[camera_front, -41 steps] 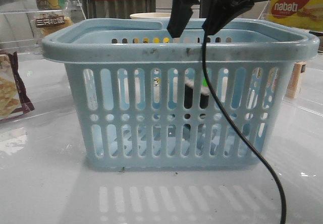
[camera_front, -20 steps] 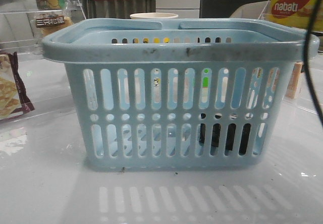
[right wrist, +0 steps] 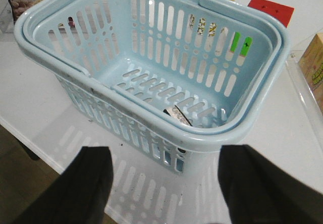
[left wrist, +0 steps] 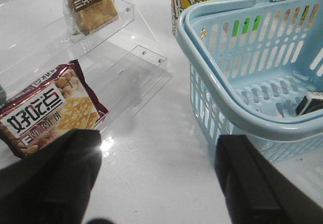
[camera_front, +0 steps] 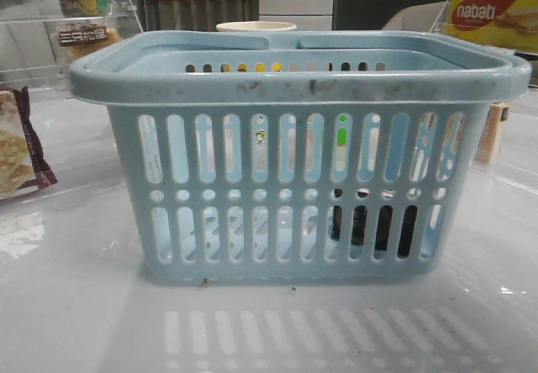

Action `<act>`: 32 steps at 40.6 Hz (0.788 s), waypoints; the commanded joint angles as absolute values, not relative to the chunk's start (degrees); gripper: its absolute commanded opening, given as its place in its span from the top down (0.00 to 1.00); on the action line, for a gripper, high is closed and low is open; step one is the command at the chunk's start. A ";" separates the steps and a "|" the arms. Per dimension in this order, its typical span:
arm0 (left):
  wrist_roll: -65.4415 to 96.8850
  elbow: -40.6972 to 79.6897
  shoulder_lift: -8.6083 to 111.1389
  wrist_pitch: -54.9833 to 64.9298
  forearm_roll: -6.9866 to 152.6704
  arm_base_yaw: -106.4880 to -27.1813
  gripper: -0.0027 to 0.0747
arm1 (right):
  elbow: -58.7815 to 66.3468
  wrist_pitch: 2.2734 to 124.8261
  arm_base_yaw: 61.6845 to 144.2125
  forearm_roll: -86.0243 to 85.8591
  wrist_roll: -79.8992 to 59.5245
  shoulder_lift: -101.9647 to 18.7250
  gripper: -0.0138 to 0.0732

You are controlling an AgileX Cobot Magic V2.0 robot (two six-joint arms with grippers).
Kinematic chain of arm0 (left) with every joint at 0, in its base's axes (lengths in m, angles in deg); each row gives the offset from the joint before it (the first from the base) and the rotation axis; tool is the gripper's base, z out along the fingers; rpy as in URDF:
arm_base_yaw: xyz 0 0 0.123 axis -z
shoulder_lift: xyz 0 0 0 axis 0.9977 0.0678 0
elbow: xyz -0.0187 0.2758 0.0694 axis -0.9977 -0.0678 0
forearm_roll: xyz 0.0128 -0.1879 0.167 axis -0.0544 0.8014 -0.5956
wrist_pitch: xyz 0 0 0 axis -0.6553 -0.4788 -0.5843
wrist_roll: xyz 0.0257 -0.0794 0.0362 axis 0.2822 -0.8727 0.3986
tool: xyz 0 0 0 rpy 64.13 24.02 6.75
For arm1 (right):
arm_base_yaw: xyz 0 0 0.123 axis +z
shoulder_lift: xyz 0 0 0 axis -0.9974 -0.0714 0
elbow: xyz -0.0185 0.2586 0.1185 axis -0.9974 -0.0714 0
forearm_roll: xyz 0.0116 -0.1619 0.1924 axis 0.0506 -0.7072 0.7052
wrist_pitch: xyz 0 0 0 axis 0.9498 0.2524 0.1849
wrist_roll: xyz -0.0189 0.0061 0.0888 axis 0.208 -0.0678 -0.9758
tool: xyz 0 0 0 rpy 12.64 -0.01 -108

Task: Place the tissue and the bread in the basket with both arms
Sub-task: 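Open the right gripper and withdraw it from the basket, then reach the left gripper to the bagged bread and grasp it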

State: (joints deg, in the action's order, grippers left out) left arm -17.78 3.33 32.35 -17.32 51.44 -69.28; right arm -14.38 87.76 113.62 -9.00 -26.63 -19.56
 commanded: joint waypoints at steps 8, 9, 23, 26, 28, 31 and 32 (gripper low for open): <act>-17.77 11.36 45.64 -11.39 51.05 -68.96 0.11 | -12.97 84.05 113.68 -8.47 -26.03 -18.62 0.21; -17.77 12.16 47.09 -11.28 50.91 -68.96 0.10 | -12.97 84.05 113.68 -8.47 -26.03 -18.62 0.21; -17.77 31.24 71.84 -11.01 49.16 -75.85 0.09 | -12.97 84.06 113.68 -8.47 -26.03 -18.62 0.21; -17.77 36.09 77.03 -11.01 49.43 -77.26 0.09 | -12.97 84.06 113.68 -8.47 -26.03 -18.62 0.21; -17.77 39.14 79.77 -11.01 49.43 -77.90 0.09 | -12.97 84.06 113.68 -8.47 -26.03 -18.62 0.21; -17.77 43.44 84.57 -10.87 49.43 -78.95 0.09 | -12.97 84.06 113.68 -8.47 -26.03 -18.62 0.21; -17.77 45.12 86.23 -10.72 49.43 -79.30 0.09 | -12.97 84.06 113.68 -8.47 -26.03 -18.62 0.21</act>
State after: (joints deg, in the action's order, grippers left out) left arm -17.78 39.21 84.16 -15.08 48.90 -78.30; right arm -14.58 88.42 113.62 -9.00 -26.63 -18.68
